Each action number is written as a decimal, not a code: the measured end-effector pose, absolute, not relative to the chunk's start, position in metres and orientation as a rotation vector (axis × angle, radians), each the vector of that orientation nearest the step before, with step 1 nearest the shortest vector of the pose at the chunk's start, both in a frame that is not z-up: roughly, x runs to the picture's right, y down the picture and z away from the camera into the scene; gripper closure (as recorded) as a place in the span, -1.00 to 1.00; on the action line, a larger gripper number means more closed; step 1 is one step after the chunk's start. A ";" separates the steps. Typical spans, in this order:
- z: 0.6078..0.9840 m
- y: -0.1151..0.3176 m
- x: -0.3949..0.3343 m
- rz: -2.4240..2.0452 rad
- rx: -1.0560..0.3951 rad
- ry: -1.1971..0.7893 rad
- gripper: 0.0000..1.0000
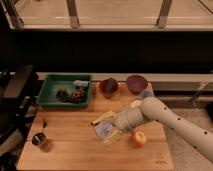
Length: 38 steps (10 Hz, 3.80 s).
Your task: Place fork in purple bowl
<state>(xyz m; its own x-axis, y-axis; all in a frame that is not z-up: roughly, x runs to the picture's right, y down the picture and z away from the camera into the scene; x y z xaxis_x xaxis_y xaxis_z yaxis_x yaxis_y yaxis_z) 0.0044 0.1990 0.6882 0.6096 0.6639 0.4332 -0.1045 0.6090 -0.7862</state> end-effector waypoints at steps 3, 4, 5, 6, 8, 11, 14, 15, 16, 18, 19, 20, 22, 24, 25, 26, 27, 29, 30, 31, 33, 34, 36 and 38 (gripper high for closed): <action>0.689 0.196 -0.006 0.534 -0.812 -0.831 -0.60; 0.689 0.197 -0.005 0.535 -0.811 -0.831 -0.60; 0.689 0.197 -0.004 0.536 -0.810 -0.831 -0.60; 0.689 0.197 -0.004 0.535 -0.810 -0.831 -0.60; 0.689 0.196 -0.006 0.532 -0.810 -0.833 -0.60; 0.693 0.186 -0.012 0.567 -0.742 -0.889 -0.60; 0.703 0.171 -0.052 0.572 -0.710 -0.976 -0.60; 0.708 0.168 -0.063 0.570 -0.710 -0.992 -0.60; 0.713 0.167 -0.068 0.570 -0.710 -0.999 -0.60; 0.721 0.168 -0.085 0.553 -0.720 -1.008 -0.60; 0.724 0.168 -0.094 0.541 -0.726 -1.013 -0.60; 0.728 0.167 -0.107 0.526 -0.738 -1.021 -0.60; 0.739 0.167 -0.126 0.508 -0.763 -1.037 -0.60; 0.749 0.167 -0.136 0.508 -0.778 -1.058 -0.60; 0.754 0.167 -0.142 0.515 -0.787 -1.071 -0.60; 0.758 0.168 -0.147 0.523 -0.791 -1.082 -0.60; 0.761 0.168 -0.150 0.529 -0.794 -1.088 -0.60; 0.763 0.170 -0.169 0.526 -0.808 -1.109 -0.60; 0.763 0.171 -0.175 0.522 -0.812 -1.116 -0.60; 0.763 0.171 -0.181 0.518 -0.817 -1.122 -0.60; 0.764 0.173 -0.193 0.508 -0.832 -1.133 -0.60; 0.763 0.173 -0.204 0.496 -0.841 -1.142 -0.60; 0.758 0.173 -0.223 0.466 -0.852 -1.168 -0.60; 0.753 0.171 -0.241 0.435 -0.858 -1.192 -0.60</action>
<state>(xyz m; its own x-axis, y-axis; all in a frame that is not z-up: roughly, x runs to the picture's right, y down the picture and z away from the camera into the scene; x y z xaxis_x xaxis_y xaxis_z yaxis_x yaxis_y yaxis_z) -0.2414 0.1711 0.7531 0.3402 0.7029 0.6246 0.1352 0.6208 -0.7722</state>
